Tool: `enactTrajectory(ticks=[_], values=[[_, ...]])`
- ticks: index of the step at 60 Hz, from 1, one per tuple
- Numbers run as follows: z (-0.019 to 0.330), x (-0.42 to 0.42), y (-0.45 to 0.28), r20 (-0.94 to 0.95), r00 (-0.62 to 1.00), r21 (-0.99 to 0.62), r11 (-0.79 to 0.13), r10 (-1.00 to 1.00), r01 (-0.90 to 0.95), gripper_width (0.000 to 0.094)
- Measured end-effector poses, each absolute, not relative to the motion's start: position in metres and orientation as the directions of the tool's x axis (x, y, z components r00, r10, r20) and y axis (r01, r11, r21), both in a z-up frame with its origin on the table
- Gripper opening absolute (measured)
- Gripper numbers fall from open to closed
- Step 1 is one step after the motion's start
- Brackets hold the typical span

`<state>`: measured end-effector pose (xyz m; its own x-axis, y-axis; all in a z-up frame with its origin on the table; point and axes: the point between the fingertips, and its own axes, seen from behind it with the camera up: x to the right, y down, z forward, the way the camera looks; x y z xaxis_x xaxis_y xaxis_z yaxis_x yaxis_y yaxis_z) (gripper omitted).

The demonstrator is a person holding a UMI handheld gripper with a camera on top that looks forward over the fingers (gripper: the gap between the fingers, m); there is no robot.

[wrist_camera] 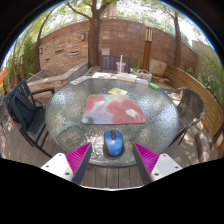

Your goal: Arrange mouse

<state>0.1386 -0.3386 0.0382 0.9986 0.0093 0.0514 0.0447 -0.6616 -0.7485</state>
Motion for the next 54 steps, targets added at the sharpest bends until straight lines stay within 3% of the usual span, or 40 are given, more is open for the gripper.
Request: enactTrajectory(ticks=[13, 19, 35, 41, 54], values=[[-0.017, 0.135, -0.285, 0.02, 0.999, -0.721, -0.691, 0.036, 0.04, 0.0685], [-0.019, 0.139, -0.28, -0.003, 0.999, -0.727, -0.687, 0.033, 0.02, 0.0495], [-0.016, 0.135, -0.278, 0.004, 0.998, -0.707, -0.706, 0.067, 0.05, 0.0366], [0.02, 0.119, -0.271, -0.009, 0.994, -0.735, -0.675, 0.112, 0.069, 0.0366], [0.166, 0.088, -0.189, -0.072, 0.982, -0.887, -0.461, 0.172, 0.016, 0.0366]])
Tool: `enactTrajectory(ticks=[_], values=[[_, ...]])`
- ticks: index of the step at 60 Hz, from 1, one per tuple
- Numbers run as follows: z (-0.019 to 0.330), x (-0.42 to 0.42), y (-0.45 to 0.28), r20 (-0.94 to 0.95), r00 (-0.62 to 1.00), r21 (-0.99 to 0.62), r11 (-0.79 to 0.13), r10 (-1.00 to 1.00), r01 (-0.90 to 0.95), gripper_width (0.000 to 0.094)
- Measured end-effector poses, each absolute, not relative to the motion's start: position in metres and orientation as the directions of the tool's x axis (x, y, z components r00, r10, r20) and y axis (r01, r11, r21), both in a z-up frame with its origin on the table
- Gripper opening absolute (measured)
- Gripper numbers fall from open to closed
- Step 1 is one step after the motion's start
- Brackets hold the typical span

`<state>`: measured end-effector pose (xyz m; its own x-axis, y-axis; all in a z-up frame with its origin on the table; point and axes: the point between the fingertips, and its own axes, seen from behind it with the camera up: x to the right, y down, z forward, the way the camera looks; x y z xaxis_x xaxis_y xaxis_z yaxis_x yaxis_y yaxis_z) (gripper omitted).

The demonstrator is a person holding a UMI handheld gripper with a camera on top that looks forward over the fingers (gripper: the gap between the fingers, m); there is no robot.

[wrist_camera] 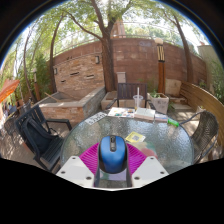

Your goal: Arrange mouse

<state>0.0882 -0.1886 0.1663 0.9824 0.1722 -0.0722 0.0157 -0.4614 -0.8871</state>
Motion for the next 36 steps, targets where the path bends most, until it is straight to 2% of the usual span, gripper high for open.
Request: enactTrajectory(ticks=[4, 8, 12, 21, 24, 29, 32, 34, 36], values=[[0.185, 0.102, -0.159, -0.091, 0.985, -0.904, -0.428, 0.148, -0.02, 0.0365], [0.173, 0.113, -0.123, -0.077, 0.991, -0.901, -0.433, 0.105, -0.025, 0.0365], [0.14, 0.129, -0.098, -0.052, 0.996, -0.88, -0.475, 0.07, -0.013, 0.0365], [0.029, 0.159, -0.076, -0.035, 0.999, -0.779, -0.627, 0.013, -0.019, 0.0379], [0.012, 0.16, -0.079, -0.045, 0.999, -0.755, -0.656, 0.013, -0.025, 0.0395], [-0.01, 0.156, -0.084, -0.056, 0.998, -0.726, -0.687, 0.034, -0.017, 0.0479], [-0.012, 0.157, -0.087, -0.057, 0.998, -0.722, -0.692, 0.035, -0.017, 0.0535], [-0.007, 0.158, -0.088, -0.048, 0.998, -0.723, -0.691, 0.028, -0.015, 0.0611], [-0.003, 0.156, -0.092, -0.04, 0.999, -0.726, -0.687, 0.033, -0.006, 0.0745]])
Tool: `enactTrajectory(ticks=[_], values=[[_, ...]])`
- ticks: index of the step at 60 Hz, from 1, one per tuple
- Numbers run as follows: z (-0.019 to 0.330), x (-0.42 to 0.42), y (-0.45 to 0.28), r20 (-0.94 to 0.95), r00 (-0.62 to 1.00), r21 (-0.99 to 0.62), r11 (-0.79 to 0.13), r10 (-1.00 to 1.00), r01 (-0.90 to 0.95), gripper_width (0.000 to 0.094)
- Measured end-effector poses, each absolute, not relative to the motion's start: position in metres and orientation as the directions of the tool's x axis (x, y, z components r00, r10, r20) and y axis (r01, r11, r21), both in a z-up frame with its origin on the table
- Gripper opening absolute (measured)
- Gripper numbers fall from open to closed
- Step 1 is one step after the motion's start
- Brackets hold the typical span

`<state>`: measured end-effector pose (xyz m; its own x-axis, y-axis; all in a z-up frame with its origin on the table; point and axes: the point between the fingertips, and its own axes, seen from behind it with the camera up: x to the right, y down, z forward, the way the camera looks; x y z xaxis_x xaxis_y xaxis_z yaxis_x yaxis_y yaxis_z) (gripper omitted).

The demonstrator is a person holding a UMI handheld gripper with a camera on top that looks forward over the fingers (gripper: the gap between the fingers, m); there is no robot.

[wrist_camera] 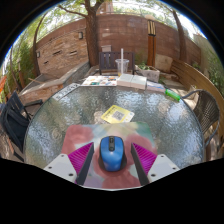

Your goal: Arrange mouse

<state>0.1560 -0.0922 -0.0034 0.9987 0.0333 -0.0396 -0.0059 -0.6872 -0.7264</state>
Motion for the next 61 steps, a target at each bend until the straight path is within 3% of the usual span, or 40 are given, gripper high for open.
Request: enactTrajectory(ticks=[2, 4, 8, 34, 48, 61], values=[[0.002, 0.155, -0.096, -0.03, 0.999, -0.732, -0.682, 0.043, 0.007, 0.0862], [0.013, 0.156, -0.1, -0.017, 0.999, -0.732, -0.681, 0.044, 0.018, 0.0818], [0.033, 0.155, -0.113, 0.002, 0.999, -0.74, -0.672, 0.041, 0.029, 0.0863], [0.201, 0.138, -0.265, 0.077, 0.996, -0.817, -0.576, -0.046, 0.036, 0.0854], [0.237, 0.126, -0.329, 0.11, 0.992, -0.842, -0.536, -0.067, 0.057, 0.0847], [0.245, 0.119, -0.355, 0.128, 0.99, -0.845, -0.53, -0.066, 0.074, 0.0845]])
